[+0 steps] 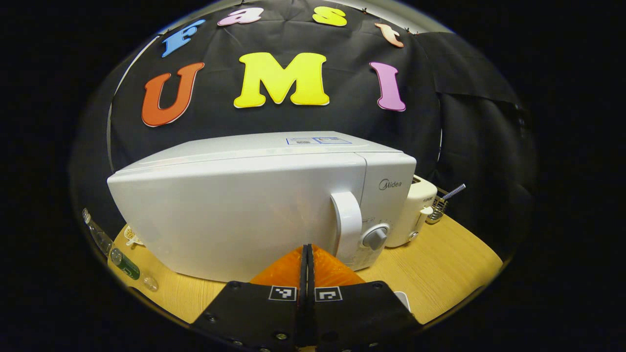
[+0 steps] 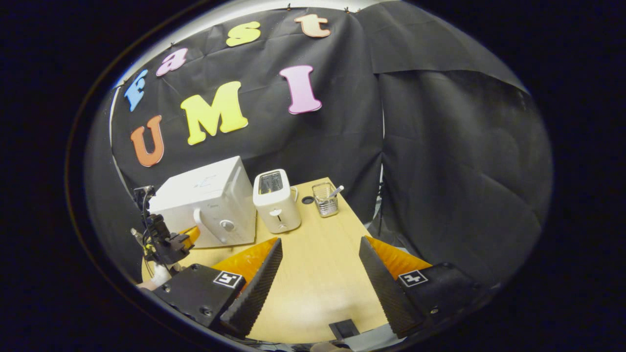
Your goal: Open the microwave oven with the left hand, put the food in, and close the microwave oven.
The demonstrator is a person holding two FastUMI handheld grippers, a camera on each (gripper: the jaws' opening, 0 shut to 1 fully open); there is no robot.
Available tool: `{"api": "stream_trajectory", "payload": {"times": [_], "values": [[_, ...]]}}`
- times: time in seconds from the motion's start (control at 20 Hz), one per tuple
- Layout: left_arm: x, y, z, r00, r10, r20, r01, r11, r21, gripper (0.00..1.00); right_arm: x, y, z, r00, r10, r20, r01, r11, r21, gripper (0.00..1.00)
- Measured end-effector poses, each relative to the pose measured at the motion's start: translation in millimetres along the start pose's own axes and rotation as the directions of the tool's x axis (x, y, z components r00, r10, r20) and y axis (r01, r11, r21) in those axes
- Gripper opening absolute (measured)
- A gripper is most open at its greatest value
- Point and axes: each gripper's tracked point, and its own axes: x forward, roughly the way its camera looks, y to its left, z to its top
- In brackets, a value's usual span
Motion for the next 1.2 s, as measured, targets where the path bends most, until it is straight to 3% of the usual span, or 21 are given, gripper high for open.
{"api": "stream_trajectory", "payload": {"times": [0.2,0.25,0.3,0.35,0.4,0.45,0.5,0.55,0.6,0.65,0.7,0.85,1.05,1.1,1.15,1.2], "values": [[-27,43,-2,0.986,0.162,0.03,-0.163,0.985,0.059,0.01,-1,2,-7,1.0,-0.006,-0.007,0.005,1.0,-0.016,1.0],[-33,46,-5,0.986,0.163,0.03,-0.165,0.984,0.062,0.32,-3,5,-9,1.0,-0.004,-0.005,0.004,1.0,-0.021,1.0],[-41,49,-10,0.986,0.167,0.028,-0.168,0.984,0.057,0.63,-4,8,-9,1.0,0.001,-0.005,-0.001,1.0,-0.023,0.91],[-49,53,-15,0.985,0.171,0.019,-0.172,0.984,0.051,0.94,-5,11,-11,1.0,0.005,-0.004,-0.005,1.0,-0.027,1.0],[-56,53,-18,0.986,0.169,0.01,-0.169,0.984,0.046,0.94,-6,12,-13,1.0,0.009,-0.003,-0.009,1.0,-0.03,0.91],[-64,54,-20,0.984,0.176,0.007,-0.176,0.984,0.038,0.95,-6,15,-13,1.0,0.013,-0.001,-0.013,0.999,-0.033,1.0],[-73,55,-20,0.984,0.18,0.002,-0.18,0.983,0.035,0.95,-8,18,-14,1.0,0.016,0.003,-0.016,0.999,-0.039,0.91],[-82,54,-16,0.983,0.183,0.01,-0.183,0.983,0.031,0.95,-10,22,-13,1.0,0.019,0.011,-0.019,0.998,-0.051,1.0],[-92,50,-12,0.984,0.177,0.019,-0.178,0.984,0.022,0.96,-10,27,-14,1.0,0.028,0.015,-0.027,0.998,-0.062,0.91],[-104,46,-6,0.985,0.17,0.029,-0.17,0.985,0.018,0.95,-13,33,-13,0.999,0.041,0.018,-0.04,0.997,-0.067,0.91],[-115,41,1,0.986,0.16,0.041,-0.161,0.987,0.018,0.95,-15,39,-11,0.998,0.056,0.028,-0.054,0.996,-0.065,1.0],[-154,38,27,0.985,0.15,0.09,-0.153,0.988,0.02,0.95,-21,64,-7,0.994,0.098,0.057,-0.092,0.992,-0.086,1.0],[-210,42,69,0.972,0.189,0.142,-0.19,0.982,-0.007,0.95,-33,102,8,0.981,0.16,0.114,-0.145,0.981,-0.132,1.0],[-224,43,81,0.968,0.194,0.159,-0.194,0.981,-0.018,0.95,-37,114,13,0.975,0.178,0.132,-0.158,0.976,-0.147,0.91],[-236,43,93,0.965,0.199,0.174,-0.197,0.98,-0.029,0.95,-43,125,20,0.968,0.196,0.156,-0.17,0.972,-0.162,0.91],[-249,46,103,0.96,0.205,0.192,-0.202,0.979,-0.033,0.95,-47,136,28,0.961,0.213,0.177,-0.182,0.968,-0.174,1.0]]}}
